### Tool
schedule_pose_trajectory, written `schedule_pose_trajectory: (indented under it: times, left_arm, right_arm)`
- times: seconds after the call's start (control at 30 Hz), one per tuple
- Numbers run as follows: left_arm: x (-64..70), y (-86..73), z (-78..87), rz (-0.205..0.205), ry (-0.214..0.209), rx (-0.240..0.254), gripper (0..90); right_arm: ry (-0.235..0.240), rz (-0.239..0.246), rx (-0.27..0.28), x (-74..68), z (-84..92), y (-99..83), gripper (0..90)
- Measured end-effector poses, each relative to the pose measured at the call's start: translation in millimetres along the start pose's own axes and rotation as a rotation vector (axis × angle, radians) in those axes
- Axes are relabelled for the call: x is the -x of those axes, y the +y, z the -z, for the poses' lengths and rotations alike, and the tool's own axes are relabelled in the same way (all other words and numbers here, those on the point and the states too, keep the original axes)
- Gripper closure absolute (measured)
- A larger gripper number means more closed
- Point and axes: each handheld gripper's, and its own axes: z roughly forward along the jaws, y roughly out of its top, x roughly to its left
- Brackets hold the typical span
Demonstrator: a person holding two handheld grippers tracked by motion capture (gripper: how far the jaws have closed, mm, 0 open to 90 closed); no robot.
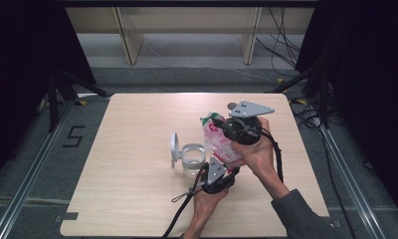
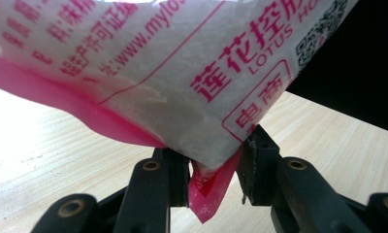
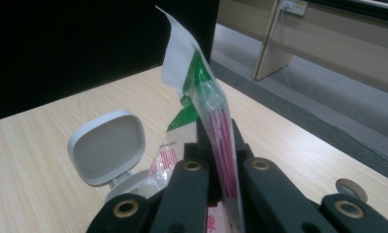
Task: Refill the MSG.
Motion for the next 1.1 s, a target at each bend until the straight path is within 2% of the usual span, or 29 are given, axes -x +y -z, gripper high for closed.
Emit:
schedule_pose_trajectory:
  times: [0.07,0.2,0.23,0.3,0.33,0.43,0.53,0.57,0.6,0.63,0.67,0.7,0.73,0.87,0.93,1.1]
  left_arm:
    - [-0.6,-1.1,-0.7,0.005,0.003,0.005,67.9]
    - [-4.9,-3.5,-0.5,0.028,-0.006,0.011,67.9]
    - [-5.6,-3.8,-0.5,0.033,-0.014,0.014,67.9]
    - [-5.1,-4.0,-0.5,0.025,-0.004,0.017,68.0]
    - [-5.0,-4.1,-0.5,0.026,-0.006,0.018,68.1]
    - [-5.2,-4.0,-0.8,0.023,-0.017,0.024,68.6]
    - [-5.1,-4.6,-2.3,0.024,-0.015,0.025,68.8]
    - [-5.1,-4.7,-2.5,0.023,-0.016,0.024,69.0]
    - [-4.6,-4.5,-2.6,0.025,-0.016,0.024,69.0]
    - [-4.5,-4.3,-2.6,0.022,-0.019,0.028,69.1]
    - [-4.6,-4.3,-2.7,0.021,-0.02,0.029,69.3]
    - [-4.5,-4.4,-2.5,0.018,-0.017,0.034,69.3]
    - [-4.4,-4.3,-2.2,0.018,-0.015,0.035,69.4]
    - [-4.3,-5.4,-0.3,0.022,-0.027,0.043,69.7]
    - [-3.6,-5.9,-0.1,0.022,-0.027,0.044,69.9]
    - [-4.4,-6.7,0.1,0.049,-0.045,0.053,70.3]
  right_arm:
    - [-0.004,0.022,0.001,-1.6,-4.1,1.0,90.0]
    - [0.007,0.011,-0.021,-6.8,-12.3,1.7,90.0]
    - [0.005,0.035,-0.023,-6.0,-13.9,2.6,90.0]
    - [0.018,0.028,-0.029,-7.4,-17.1,3.6,90.0]
    - [0.005,0.028,-0.027,-8.9,-19.7,4.2,90.0]
    - [0.016,0.017,-0.041,-9.7,-22.0,4.8,90.0]
    - [0.018,0.026,-0.046,-9.9,-24.6,4.9,90.0]
    - [0.015,0.043,-0.037,-9.7,-26.3,4.8,90.0]
    - [0.015,0.007,-0.05,-12.0,-26.1,4.3,90.0]
    - [0.008,0.027,-0.038,-10.6,-27.5,4.4,90.0]
    - [0.016,0.047,-0.053,-10.1,-27.6,5.2,90.0]
    - [0.013,0.024,-0.061,-11.9,-27.3,5.2,90.0]
    - [0.008,0.047,-0.047,-11.8,-29.6,5.5,90.0]
    - [0.02,0.039,-0.062,-16.4,-32.0,6.3,90.0]
    - [0.021,0.059,-0.069,-18.7,-34.3,6.3,90.0]
    - [0.029,0.061,-0.081,-21.6,-42.0,6.0,90.0]
